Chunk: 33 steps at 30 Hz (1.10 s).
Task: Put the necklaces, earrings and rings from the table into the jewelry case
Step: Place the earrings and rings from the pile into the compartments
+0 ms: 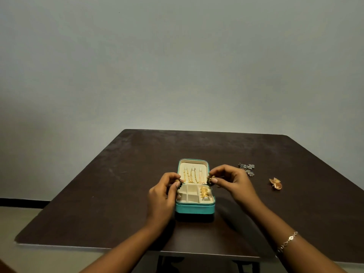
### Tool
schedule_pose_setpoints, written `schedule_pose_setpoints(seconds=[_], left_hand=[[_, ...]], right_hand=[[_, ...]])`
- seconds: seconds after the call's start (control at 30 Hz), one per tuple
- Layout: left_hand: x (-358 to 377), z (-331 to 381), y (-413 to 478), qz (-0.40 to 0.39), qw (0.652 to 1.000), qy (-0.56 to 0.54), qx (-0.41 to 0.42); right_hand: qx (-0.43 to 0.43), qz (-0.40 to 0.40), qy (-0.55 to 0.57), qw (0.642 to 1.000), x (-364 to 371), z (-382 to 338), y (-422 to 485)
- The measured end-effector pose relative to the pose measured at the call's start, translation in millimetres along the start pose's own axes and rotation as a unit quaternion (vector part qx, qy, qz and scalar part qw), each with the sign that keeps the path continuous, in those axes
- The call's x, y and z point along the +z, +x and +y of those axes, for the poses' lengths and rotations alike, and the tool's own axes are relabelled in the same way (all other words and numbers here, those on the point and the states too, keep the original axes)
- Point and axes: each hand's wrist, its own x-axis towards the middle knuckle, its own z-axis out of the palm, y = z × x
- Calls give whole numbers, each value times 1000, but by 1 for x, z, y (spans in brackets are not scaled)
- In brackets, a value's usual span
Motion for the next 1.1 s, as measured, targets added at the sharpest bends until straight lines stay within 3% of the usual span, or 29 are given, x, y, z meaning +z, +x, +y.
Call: schedule_pose_setpoints(seconds=[0.47, 0.87, 1.1], left_hand=[[3, -18, -10, 67, 996, -2, -51], [2, -16, -9, 60, 996, -2, -65], [2, -17, -9, 52, 997, 2, -64]], right_hand=[[-5, -127, -187, 974, 61, 3, 37], [-3, -217, -343, 914, 64, 2, 46], [-1, -222, -420, 880, 67, 0, 49]])
